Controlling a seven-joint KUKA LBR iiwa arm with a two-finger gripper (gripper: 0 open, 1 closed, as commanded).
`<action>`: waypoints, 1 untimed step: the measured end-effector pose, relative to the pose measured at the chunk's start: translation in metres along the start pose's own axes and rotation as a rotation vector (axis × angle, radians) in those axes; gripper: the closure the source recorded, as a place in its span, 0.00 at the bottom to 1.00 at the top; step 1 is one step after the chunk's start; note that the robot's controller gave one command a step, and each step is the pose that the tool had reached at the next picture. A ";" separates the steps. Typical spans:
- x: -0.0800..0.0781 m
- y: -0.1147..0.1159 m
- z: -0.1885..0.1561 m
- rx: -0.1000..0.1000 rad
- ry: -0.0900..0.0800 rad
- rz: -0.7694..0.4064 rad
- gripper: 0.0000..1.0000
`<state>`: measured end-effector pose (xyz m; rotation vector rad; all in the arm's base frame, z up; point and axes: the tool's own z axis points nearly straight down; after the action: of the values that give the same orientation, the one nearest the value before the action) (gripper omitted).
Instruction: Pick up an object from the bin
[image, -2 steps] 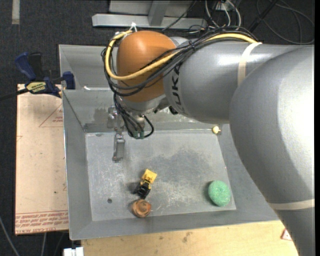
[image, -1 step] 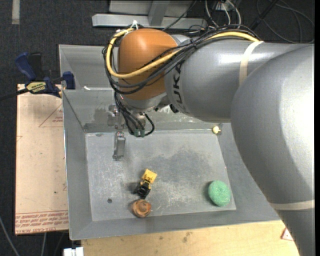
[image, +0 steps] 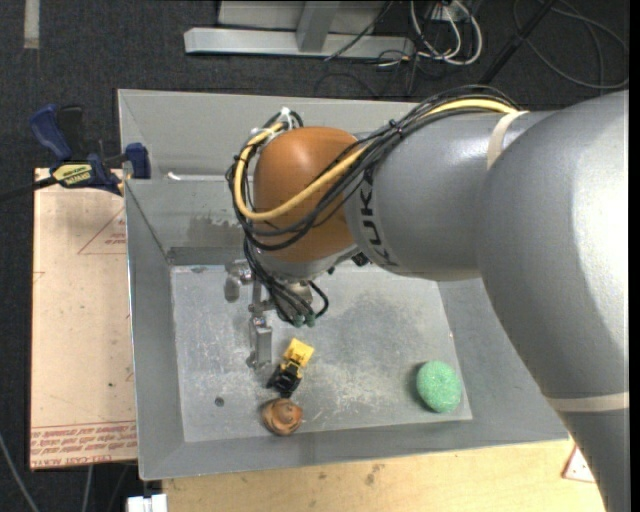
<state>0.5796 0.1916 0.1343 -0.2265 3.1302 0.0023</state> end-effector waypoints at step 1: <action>0.053 -0.032 -0.002 0.001 0.010 -0.095 0.00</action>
Offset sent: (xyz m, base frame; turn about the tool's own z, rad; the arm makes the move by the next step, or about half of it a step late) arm -0.0379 -0.0632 0.0002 -0.3338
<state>0.5317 0.1518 0.1362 -0.3765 3.1257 -0.0013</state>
